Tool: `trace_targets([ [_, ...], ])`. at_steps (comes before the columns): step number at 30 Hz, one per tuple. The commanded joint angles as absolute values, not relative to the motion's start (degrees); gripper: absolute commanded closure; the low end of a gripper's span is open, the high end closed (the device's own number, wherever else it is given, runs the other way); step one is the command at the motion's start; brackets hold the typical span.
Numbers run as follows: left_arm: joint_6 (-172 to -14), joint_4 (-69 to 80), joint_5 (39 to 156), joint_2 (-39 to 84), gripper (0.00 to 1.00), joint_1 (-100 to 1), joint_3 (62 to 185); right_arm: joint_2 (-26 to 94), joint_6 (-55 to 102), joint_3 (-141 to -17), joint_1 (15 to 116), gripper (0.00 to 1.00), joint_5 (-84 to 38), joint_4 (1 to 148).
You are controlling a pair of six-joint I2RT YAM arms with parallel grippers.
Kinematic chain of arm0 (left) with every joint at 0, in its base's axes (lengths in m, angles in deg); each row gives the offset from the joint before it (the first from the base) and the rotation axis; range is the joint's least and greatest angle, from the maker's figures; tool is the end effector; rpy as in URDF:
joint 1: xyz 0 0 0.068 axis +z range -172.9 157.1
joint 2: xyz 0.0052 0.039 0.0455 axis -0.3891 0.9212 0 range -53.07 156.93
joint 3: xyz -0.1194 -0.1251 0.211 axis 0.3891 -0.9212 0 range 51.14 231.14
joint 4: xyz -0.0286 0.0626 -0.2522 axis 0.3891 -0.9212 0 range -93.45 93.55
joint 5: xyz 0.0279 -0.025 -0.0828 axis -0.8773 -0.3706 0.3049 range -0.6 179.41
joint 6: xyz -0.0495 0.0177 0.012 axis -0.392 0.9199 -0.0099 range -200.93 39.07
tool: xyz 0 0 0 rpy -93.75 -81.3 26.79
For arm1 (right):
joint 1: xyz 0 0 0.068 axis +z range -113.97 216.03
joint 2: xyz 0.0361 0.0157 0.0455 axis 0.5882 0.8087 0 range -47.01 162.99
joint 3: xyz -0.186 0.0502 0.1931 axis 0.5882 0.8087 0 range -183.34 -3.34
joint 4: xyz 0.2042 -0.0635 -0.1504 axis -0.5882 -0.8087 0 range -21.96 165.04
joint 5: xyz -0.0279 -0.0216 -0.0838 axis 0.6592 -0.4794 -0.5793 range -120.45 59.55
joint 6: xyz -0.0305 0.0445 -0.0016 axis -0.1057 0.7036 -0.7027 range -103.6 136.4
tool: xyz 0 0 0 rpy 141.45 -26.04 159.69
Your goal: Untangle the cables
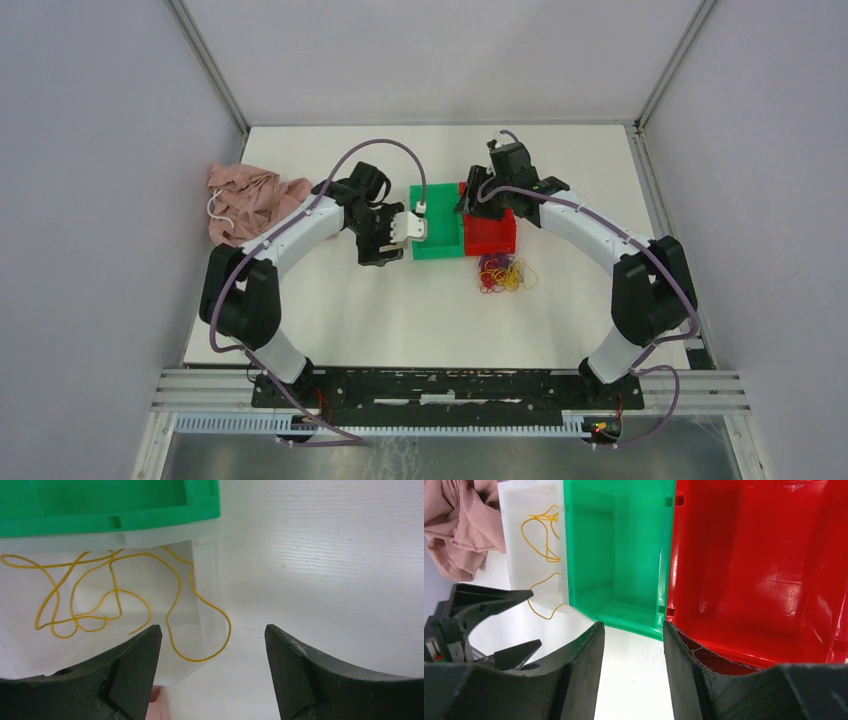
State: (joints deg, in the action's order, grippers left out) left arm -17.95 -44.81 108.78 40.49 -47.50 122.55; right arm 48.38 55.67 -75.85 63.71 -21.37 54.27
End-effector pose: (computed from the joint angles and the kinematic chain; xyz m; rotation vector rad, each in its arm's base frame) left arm 0.2875 -0.1446 0.2388 1.9242 1.8930 -0.2827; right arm 0.3276 0.1782 0.2608 0.1643 2.4444 0.7403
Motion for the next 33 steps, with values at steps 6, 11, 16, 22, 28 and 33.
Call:
trace_targets([
  [6, -9.8, -41.6, 103.4, 38.9, 0.25, -49.6, 118.3, 46.7, 56.0, -76.5, 63.6, 0.5, -20.2, 56.8],
  [11, -9.0, -36.6, 102.2, 38.5, 0.29, -49.5, 115.8, 47.0, 55.8, -76.2, 63.6, 0.52, -20.2, 57.2],
  [16, -10.5, -31.1, 100.8, 38.6, 0.47, -49.6, 115.5, 47.8, 55.8, -76.4, 63.6, 0.54, -19.7, 57.3],
  [22, -11.8, -29.9, 101.0, 39.0, 0.71, -49.7, 116.5, 48.4, 55.8, -76.1, 63.5, 0.58, -19.6, 57.7],
  [28, -15.3, -22.2, 99.5, 39.2, 0.84, -49.7, 114.2, 48.1, 55.6, -76.3, 63.5, 0.62, -19.7, 57.7],
  [33, -16.9, -15.6, 96.4, 40.4, 0.91, -49.7, 111.5, 48.0, 55.6, -76.0, 63.6, 0.63, -19.6, 57.8],
])
